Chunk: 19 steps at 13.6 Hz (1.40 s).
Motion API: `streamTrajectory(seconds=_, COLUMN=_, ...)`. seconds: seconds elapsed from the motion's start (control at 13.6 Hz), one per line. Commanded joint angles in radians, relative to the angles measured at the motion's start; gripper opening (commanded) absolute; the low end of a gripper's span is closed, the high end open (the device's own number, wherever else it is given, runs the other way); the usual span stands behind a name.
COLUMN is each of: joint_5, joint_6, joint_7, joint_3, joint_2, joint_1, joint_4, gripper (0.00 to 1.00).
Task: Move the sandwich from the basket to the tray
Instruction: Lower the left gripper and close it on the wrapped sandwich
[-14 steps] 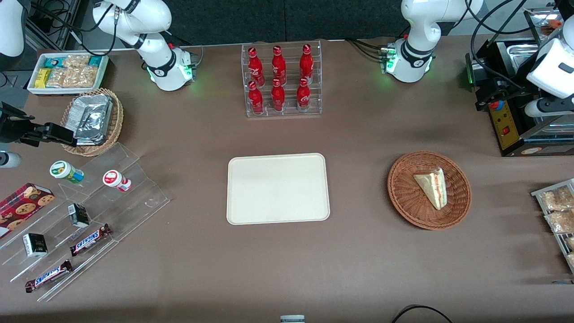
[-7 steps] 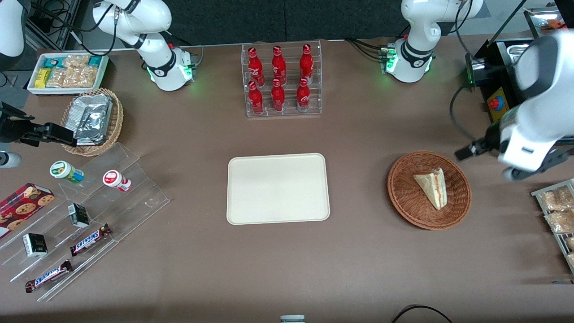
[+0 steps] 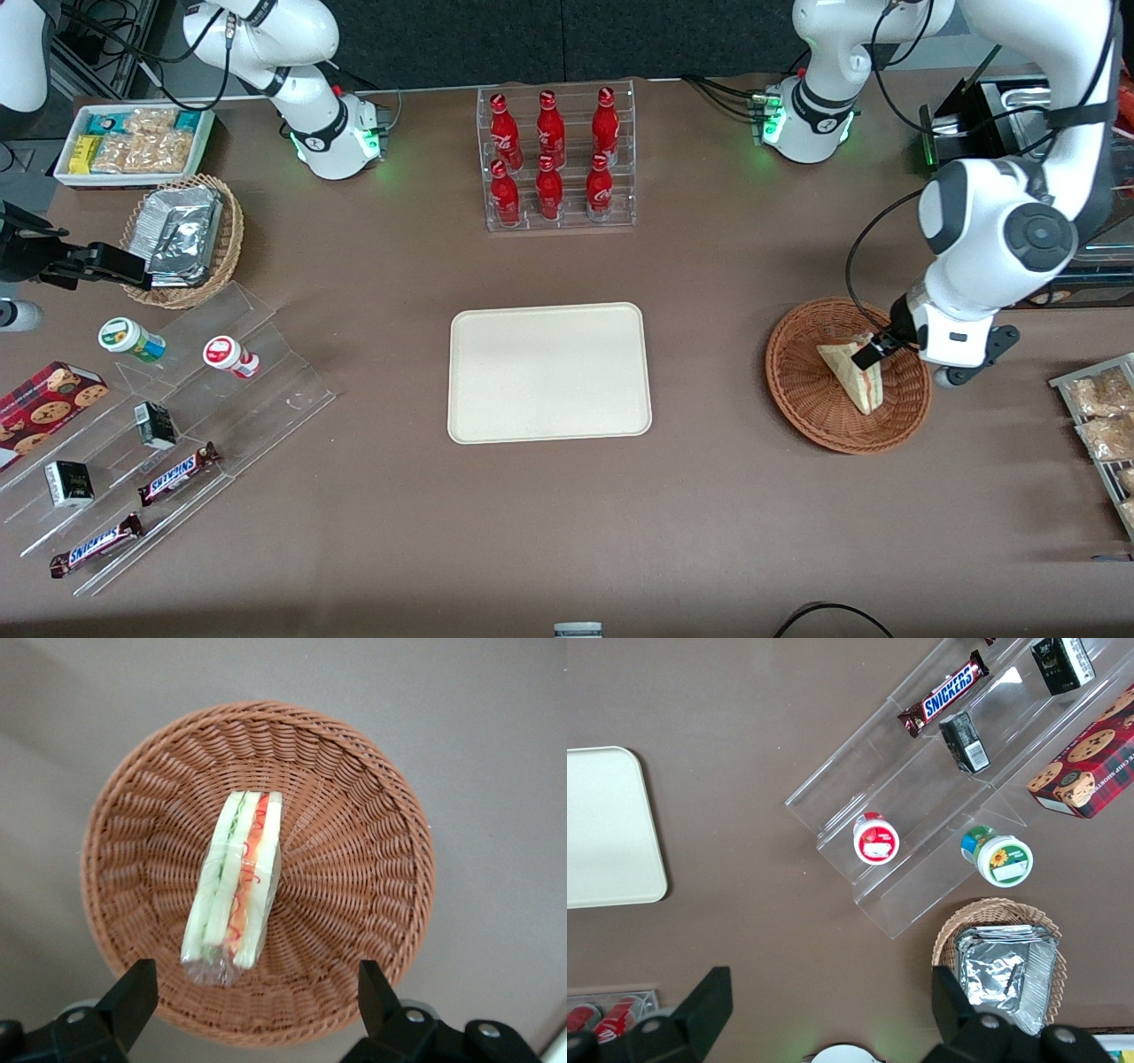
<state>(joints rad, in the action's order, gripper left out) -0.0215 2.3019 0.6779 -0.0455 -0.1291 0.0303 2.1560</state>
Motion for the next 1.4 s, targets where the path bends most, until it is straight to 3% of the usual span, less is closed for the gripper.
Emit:
streamTrajectory(seconds=0.0, joint_5=-0.122, joint_6=0.059, joint_7=0.014, joint_3=-0.007, joint_2=-0.027, joint_1=0.002, joint_4=0.053, gripper=1.0)
streamTrajectory(seconds=0.22, joint_5=-0.164, joint_6=0.07, joint_7=0.019, joint_3=-0.007, joint_2=-0.03, joint_1=0.0, joint_4=0.088, gripper=1.0)
streamTrajectory(seconds=0.66, joint_5=-0.163, joint_6=0.188, joint_7=0.022, joint_3=-0.007, joint_2=-0.09, joint_1=-0.007, joint_4=0.1, gripper=0.97)
streamTrajectory(seconds=0.88, joint_5=-0.163, joint_6=0.202, joint_7=0.025, joint_3=-0.007, joint_2=-0.104, joint_1=-0.009, joint_4=0.102, gripper=0.65)
streamTrajectory(seconds=0.96, joint_5=-0.163, joint_6=0.2, joint_7=0.025, joint_3=-0.007, joint_2=-0.104, joint_1=-0.009, joint_4=0.102, gripper=0.48)
streamTrajectory(seconds=1.11, joint_5=-0.163, joint_6=0.174, joint_7=0.022, joint_3=-0.007, joint_2=-0.093, joint_1=-0.009, joint_4=0.097, gripper=0.03)
streamTrajectory(seconds=1.33, joint_5=-0.16, joint_6=-0.067, joint_7=0.002, joint_3=-0.01, joint_2=-0.002, joint_1=-0.003, joint_4=0.01, gripper=0.0)
